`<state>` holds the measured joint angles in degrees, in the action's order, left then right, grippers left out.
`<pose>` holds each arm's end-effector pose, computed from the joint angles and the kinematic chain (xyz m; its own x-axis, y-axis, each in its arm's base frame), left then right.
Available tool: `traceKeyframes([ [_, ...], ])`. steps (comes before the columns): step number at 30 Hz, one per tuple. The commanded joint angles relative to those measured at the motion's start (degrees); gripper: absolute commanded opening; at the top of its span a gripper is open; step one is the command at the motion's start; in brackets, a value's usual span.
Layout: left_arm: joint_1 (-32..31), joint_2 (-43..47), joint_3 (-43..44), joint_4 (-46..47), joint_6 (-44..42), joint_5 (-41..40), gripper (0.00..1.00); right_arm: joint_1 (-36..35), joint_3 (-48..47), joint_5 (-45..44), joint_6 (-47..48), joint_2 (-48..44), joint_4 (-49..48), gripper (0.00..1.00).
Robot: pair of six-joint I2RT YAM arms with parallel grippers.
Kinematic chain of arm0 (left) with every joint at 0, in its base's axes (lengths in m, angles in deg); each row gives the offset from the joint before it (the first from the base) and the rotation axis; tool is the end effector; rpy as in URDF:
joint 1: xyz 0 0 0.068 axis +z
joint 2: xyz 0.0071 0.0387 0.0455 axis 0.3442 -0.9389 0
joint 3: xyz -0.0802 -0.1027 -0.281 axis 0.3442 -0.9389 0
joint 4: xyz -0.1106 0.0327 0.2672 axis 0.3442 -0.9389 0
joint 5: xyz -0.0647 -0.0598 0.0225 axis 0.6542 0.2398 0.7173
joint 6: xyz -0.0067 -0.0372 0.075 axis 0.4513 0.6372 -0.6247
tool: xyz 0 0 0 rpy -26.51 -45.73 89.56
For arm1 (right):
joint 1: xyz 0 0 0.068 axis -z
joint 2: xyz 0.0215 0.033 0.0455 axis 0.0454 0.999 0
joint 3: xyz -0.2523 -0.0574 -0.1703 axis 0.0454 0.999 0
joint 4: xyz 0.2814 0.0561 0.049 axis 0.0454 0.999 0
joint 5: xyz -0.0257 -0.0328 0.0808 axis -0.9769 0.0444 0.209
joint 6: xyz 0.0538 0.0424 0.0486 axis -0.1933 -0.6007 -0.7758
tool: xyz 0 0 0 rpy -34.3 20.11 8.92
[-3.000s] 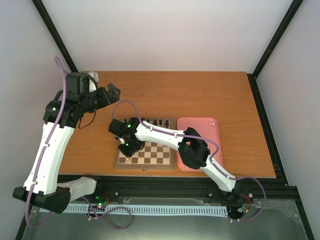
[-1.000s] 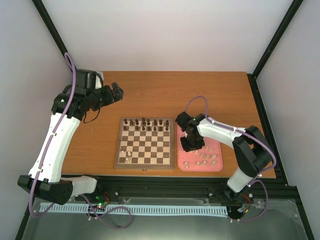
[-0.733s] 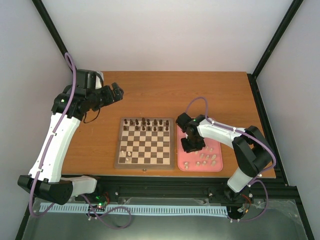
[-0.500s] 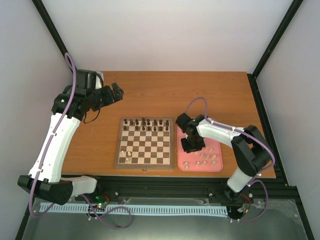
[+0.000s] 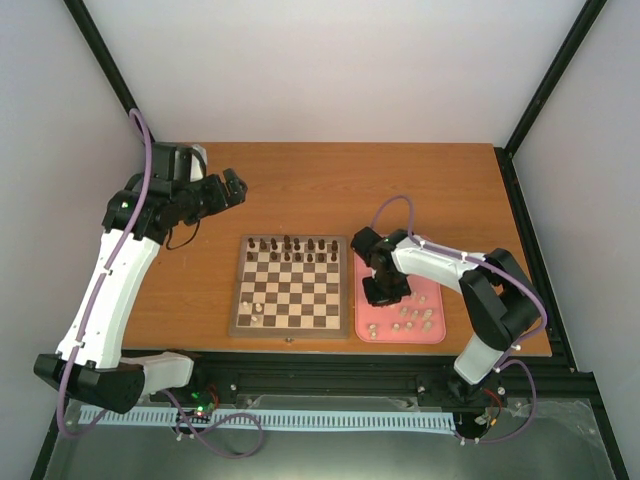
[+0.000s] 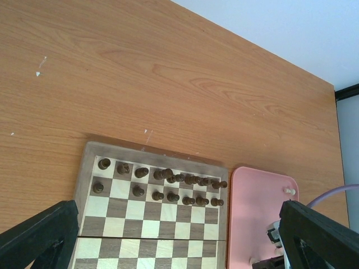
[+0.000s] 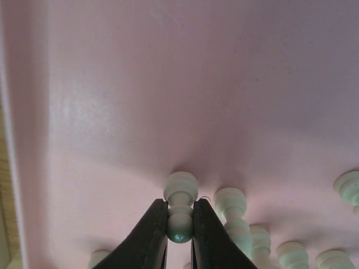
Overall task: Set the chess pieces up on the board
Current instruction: Pick up the chess piece from the storage box, then place the chess piece on the chessboard.
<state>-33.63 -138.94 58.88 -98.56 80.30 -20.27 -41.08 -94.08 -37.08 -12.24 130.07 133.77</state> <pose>0.2647 -0.0715 0.4354 -0.7202 -0.3916 -0.5727 -0.1086 0.8789 -0.4645 0.2343 0.1870 0.1425 -0.9756 -0.2172 0.0318 -0.2175 0.9760 -0.0071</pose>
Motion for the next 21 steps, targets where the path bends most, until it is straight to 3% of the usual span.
traceKeyframes([
  [1, 0.37, 1.01, -0.05, 0.87, -0.89, 1.13, 1.00, 0.30, -5.41, -1.54, -0.30, -2.33, 4.06, 0.08],
  [8, 0.35, 1.59, -0.01, 0.87, -0.81, 0.83, 1.00, -4.68, -20.80, -0.06, 0.32, 1.38, 10.25, 0.08],
  [15, 0.36, 1.84, 0.31, 1.06, -0.62, 1.21, 1.00, -16.59, -37.39, 3.45, 0.37, 14.52, 10.87, 0.08],
  [21, 0.36, 2.44, 2.21, 0.13, -1.29, 0.18, 1.00, -22.57, -51.78, 5.87, 1.82, 25.20, 13.69, 0.08],
])
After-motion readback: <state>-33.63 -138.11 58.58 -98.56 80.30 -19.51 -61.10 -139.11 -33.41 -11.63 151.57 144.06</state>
